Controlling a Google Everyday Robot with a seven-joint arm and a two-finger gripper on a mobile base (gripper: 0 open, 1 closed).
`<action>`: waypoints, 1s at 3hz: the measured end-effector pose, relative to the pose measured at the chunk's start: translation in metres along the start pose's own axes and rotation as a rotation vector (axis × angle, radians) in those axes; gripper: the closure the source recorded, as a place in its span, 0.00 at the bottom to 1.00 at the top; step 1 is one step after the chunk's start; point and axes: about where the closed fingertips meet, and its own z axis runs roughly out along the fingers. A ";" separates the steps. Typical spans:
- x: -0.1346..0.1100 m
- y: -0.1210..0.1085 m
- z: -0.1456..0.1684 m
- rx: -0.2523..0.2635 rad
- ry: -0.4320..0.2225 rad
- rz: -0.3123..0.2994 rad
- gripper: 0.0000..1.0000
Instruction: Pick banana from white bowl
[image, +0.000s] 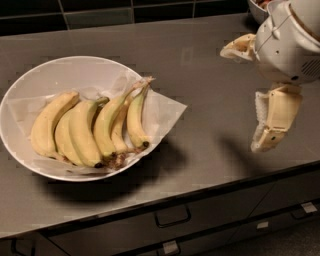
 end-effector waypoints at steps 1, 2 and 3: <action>-0.039 0.003 0.009 -0.014 0.007 -0.121 0.00; -0.078 0.010 0.019 0.011 -0.017 -0.151 0.00; -0.116 0.012 0.017 0.105 -0.060 -0.196 0.00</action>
Offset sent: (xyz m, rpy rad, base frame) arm -0.0161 0.1244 -0.0127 0.0206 -0.0709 0.1463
